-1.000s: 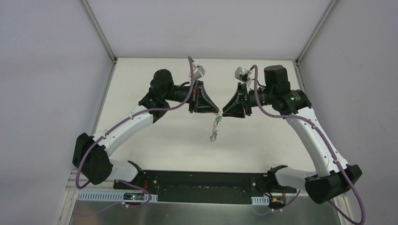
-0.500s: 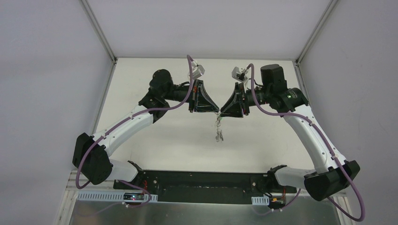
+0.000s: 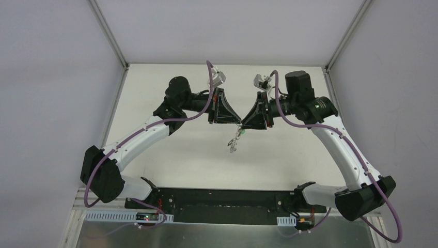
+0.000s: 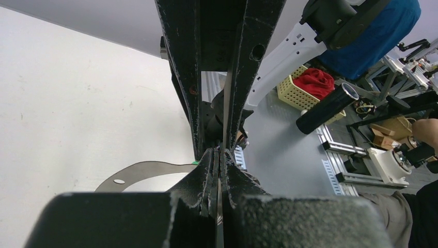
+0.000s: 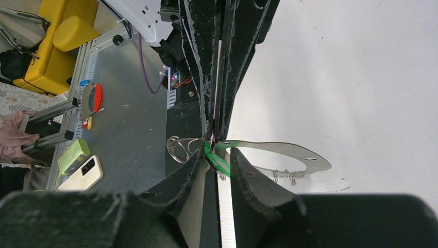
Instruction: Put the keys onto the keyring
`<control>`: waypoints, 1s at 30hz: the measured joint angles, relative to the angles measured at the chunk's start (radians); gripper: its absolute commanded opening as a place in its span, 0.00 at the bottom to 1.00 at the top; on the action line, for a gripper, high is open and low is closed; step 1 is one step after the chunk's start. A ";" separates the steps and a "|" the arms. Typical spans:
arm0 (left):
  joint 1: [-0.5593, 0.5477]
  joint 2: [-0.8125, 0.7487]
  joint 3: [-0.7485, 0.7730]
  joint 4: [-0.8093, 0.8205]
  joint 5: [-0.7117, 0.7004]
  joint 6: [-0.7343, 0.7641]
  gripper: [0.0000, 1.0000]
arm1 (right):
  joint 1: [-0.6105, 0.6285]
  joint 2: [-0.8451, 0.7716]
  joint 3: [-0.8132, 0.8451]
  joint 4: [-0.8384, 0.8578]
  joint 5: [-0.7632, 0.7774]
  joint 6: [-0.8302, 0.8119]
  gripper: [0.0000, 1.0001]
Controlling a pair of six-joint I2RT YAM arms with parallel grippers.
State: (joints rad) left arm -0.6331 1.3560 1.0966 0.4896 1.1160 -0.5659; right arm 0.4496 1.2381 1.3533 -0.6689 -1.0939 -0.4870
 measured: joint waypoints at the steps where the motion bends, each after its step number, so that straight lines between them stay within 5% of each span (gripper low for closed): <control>1: 0.000 0.000 0.000 0.000 0.000 0.000 0.00 | 0.000 0.001 0.000 0.000 0.000 0.000 0.24; 16: 0.000 0.003 0.000 0.000 0.000 0.000 0.00 | 0.011 0.014 0.001 0.006 -0.004 0.008 0.14; 23: 0.000 0.006 0.000 0.000 0.000 0.000 0.00 | 0.011 0.017 0.001 0.006 -0.007 0.012 0.00; 30: 0.000 0.006 0.000 -0.002 0.000 0.007 0.00 | 0.011 0.017 0.001 0.005 -0.004 0.011 0.00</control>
State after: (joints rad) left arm -0.6327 1.3617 1.0966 0.4873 1.1164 -0.5587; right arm 0.4610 1.2549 1.3540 -0.6636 -1.0981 -0.4759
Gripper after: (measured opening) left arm 0.008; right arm 0.010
